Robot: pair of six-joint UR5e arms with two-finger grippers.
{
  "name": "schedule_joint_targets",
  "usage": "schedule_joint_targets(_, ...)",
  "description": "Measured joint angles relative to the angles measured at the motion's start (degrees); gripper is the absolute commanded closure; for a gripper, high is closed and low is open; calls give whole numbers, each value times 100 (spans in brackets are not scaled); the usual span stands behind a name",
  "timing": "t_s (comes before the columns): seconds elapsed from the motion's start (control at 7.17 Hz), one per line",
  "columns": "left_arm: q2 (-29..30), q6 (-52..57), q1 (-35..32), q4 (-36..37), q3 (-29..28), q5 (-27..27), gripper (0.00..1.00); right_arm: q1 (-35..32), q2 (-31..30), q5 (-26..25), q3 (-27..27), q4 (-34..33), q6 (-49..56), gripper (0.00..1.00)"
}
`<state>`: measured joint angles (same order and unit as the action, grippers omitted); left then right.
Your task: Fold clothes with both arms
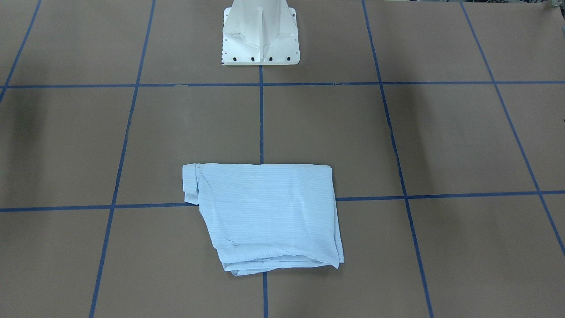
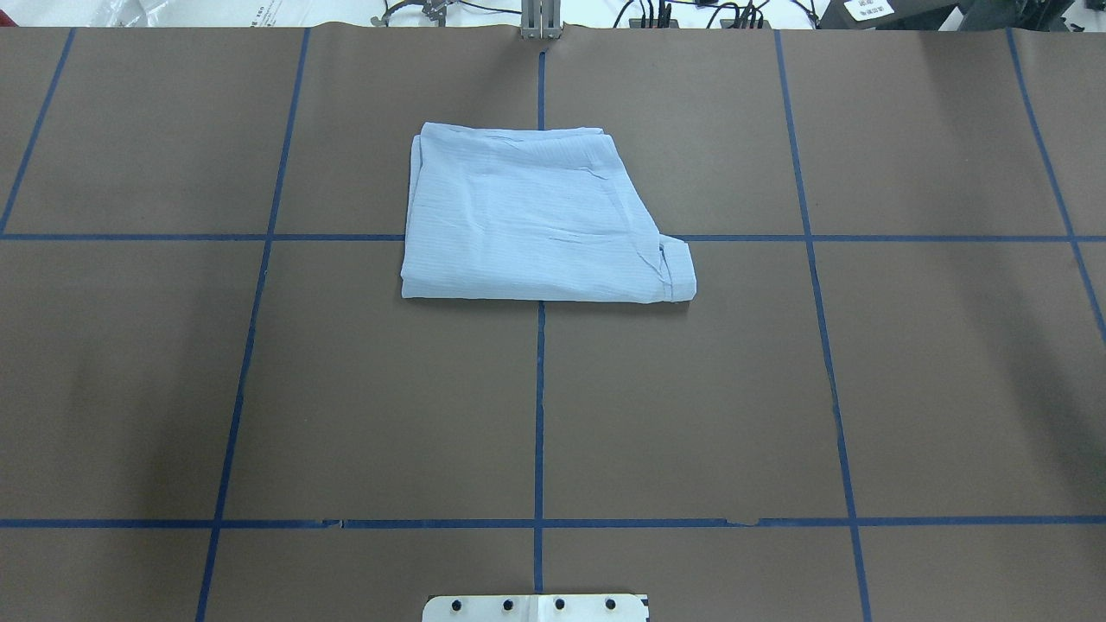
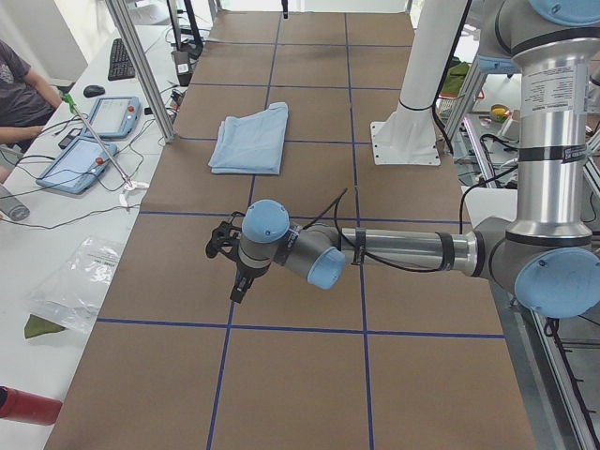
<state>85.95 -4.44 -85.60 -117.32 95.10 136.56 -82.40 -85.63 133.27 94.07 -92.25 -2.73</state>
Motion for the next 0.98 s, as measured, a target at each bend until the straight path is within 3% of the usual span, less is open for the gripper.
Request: schedule_joint_targets(0.98,-76,-22,-1,24,325,28,0,3,-15,92,43,22,-52,0)
